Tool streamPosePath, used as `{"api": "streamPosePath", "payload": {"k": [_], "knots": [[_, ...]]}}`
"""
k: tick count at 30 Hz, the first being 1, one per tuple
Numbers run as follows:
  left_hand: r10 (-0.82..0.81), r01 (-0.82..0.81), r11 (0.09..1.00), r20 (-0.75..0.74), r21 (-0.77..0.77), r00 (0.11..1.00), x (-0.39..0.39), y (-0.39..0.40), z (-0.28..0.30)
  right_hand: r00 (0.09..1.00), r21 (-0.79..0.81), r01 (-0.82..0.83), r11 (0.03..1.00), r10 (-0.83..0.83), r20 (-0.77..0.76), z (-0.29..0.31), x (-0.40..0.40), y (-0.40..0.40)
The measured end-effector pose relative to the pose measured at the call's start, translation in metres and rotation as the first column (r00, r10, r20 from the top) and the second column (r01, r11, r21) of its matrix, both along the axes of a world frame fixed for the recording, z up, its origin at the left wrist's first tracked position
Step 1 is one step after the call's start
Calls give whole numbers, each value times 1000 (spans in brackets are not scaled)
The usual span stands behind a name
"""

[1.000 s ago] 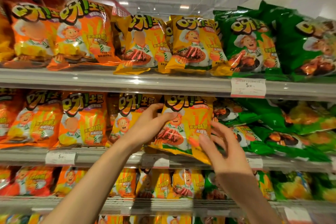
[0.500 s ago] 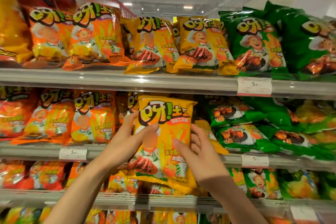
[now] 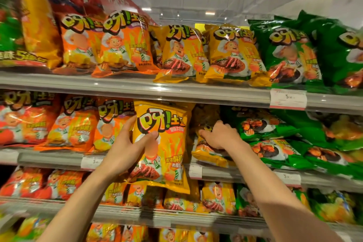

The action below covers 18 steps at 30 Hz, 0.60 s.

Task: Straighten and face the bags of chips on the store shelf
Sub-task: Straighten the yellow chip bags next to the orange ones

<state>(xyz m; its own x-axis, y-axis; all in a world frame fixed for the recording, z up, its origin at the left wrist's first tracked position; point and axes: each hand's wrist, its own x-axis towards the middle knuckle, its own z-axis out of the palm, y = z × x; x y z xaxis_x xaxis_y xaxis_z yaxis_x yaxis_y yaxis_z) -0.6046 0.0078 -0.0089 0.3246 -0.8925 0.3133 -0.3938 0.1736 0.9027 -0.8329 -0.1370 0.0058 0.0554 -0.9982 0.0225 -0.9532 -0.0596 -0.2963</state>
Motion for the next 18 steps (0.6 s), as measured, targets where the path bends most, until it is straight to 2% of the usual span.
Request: {"api": "streamPosePath", "payload": {"k": [2, 4, 11, 15, 18], "knots": [[-2, 2, 1000, 32, -8, 999, 1, -1, 0, 999, 90, 32, 995, -31, -19, -5, 3, -10], [-12, 13, 1000, 49, -21, 999, 3, 0, 0, 1000, 112, 25, 993, -24, -12, -8, 4, -11], [-23, 24, 999, 35, -34, 999, 14, 1, -2, 984, 10, 85, 996, -86, 154, 3, 0, -1], [-25, 26, 999, 34, -34, 999, 18, 0, -3, 947, -67, 112, 991, -86, 308, 7, -3, 4], [-12, 13, 999, 12, -40, 1000, 19, -1, -6, 863, -138, 128, 982, -41, 504, 8, -5, 8]]}}
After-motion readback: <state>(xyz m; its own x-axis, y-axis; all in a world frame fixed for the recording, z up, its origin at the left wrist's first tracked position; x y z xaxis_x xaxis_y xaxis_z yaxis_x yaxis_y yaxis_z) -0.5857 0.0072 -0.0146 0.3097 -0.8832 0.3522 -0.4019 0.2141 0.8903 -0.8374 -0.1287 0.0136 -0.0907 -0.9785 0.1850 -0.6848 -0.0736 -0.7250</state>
